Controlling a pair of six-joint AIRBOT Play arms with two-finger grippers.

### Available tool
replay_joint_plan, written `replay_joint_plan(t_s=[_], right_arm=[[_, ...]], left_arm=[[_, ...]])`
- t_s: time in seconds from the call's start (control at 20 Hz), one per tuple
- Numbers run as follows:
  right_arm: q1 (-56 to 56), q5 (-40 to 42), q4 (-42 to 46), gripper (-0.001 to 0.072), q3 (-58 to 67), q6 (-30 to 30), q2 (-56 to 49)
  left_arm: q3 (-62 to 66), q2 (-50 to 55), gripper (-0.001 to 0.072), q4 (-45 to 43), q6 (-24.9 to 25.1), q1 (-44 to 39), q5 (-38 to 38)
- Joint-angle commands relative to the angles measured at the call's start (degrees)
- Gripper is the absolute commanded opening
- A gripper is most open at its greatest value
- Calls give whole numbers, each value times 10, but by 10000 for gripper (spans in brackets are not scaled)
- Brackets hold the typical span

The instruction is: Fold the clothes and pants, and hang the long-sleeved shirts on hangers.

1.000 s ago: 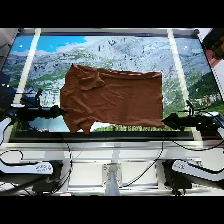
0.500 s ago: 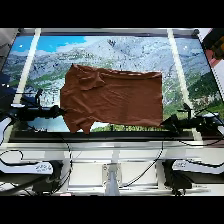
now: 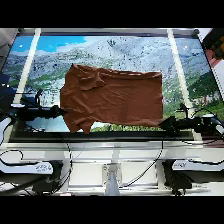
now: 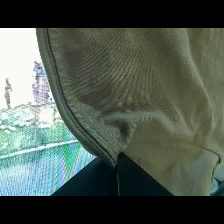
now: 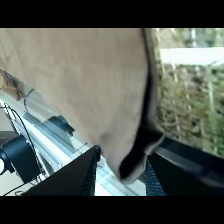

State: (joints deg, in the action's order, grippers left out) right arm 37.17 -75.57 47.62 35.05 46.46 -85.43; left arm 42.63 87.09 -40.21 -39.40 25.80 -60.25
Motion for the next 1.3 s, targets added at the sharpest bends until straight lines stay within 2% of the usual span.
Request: replay_joint_plan(t_s=[0.0, 0.05, 0.15, 0.3, 0.35, 0.4, 0.55, 0.8, 1.0, 1.25], right_arm=[[0, 45, -14, 397, 1, -16, -1], [0, 47, -14, 394, 1, -16, -1], [0, 45, -13, 298, 1, -16, -1], [0, 20, -13, 295, 1, -37, -1], [0, 15, -13, 180, 1, -40, 0], [0, 13, -13, 26, 1, -40, 0], [0, -9, -17, 16, 1, -40, 0], [0, -54, -59, 15, 1, -42, 44], [0, -79, -96, 15, 10, -41, 169], [0, -101, -213, 15, 65, -25, 377]], left_arm=[[1, 0, 21, 0, 0, 0, 0], [1, 0, 21, 0, 0, 0, 0], [1, 0, 21, 0, 0, 0, 1], [1, 0, 21, 0, 0, 0, 0], [1, 0, 21, 0, 0, 0, 0], [1, 0, 21, 0, 0, 0, 0], [2, -1, 20, 0, 0, 0, -30], [38, -17, 19, 0, 0, 0, -159], [87, -112, 18, 0, 0, 0, -170], [169, -289, 19, 5, 0, 0, -152]])
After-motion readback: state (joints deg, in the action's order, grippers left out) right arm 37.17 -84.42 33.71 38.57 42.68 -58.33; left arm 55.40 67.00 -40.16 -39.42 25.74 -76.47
